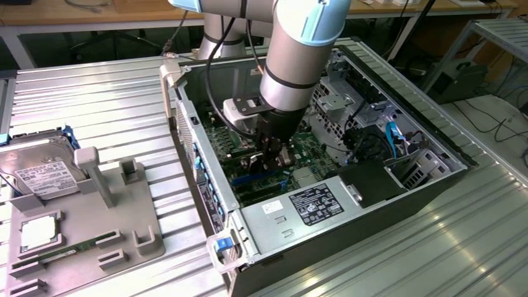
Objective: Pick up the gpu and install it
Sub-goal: 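Insert the gpu into the slot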
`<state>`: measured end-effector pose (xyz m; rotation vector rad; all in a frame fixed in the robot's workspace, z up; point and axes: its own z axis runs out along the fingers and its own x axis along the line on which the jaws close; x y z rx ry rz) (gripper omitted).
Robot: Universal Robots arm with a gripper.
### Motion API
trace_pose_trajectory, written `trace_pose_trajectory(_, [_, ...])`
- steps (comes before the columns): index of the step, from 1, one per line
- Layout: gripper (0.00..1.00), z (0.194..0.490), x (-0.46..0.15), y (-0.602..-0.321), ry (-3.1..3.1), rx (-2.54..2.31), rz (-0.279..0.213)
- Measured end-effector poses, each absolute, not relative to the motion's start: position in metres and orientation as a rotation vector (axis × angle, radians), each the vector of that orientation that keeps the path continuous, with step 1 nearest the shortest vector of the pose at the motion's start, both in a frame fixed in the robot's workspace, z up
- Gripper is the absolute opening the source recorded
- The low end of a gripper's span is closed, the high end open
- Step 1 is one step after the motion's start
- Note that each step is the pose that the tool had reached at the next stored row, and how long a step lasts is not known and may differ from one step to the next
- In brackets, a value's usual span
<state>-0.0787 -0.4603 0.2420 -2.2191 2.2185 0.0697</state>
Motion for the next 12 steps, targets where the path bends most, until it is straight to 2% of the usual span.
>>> trace_pose_trajectory(12, [0.28, 0.2437, -0.0806, -0.4604, 2.217, -2.218, 0.067])
